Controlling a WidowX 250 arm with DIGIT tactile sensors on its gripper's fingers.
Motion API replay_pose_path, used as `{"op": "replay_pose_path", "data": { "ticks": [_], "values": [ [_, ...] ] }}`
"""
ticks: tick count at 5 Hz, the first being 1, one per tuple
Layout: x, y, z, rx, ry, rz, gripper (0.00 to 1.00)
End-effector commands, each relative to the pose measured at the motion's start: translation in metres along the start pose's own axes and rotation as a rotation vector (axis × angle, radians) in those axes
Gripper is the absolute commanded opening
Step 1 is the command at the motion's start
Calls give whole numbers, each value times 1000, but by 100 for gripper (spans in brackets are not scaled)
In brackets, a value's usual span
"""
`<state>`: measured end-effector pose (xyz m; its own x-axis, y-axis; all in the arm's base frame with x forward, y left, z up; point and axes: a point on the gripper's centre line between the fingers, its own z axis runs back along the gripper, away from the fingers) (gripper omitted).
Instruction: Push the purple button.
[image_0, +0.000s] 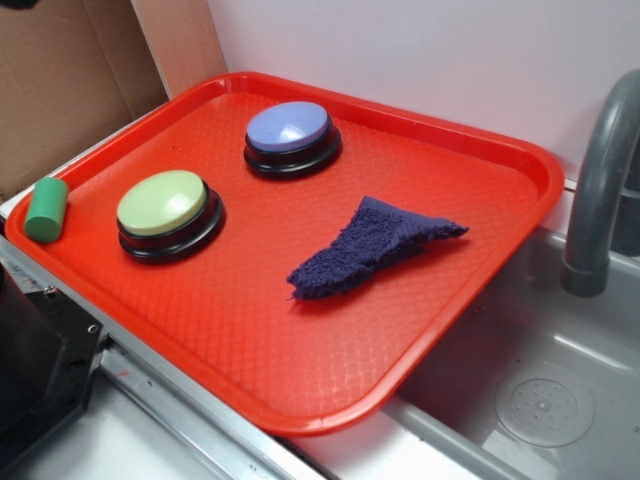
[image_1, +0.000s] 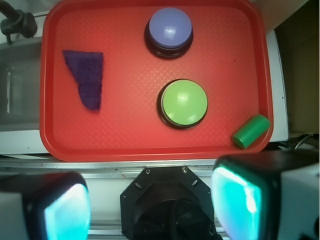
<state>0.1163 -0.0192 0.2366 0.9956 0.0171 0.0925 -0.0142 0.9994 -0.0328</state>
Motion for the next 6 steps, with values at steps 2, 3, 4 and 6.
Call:
{"op": "replay_pose_path", "data": {
  "ticks": [2, 3, 4, 6],
  "values": [
    [46, 11, -50, -81, 39, -41, 100],
    [97, 17, -78, -17, -56, -12, 100],
    [132, 28, -102, 51, -72, 44, 100],
    [164, 57, -146, 83, -76, 99, 100]
  ]
}}
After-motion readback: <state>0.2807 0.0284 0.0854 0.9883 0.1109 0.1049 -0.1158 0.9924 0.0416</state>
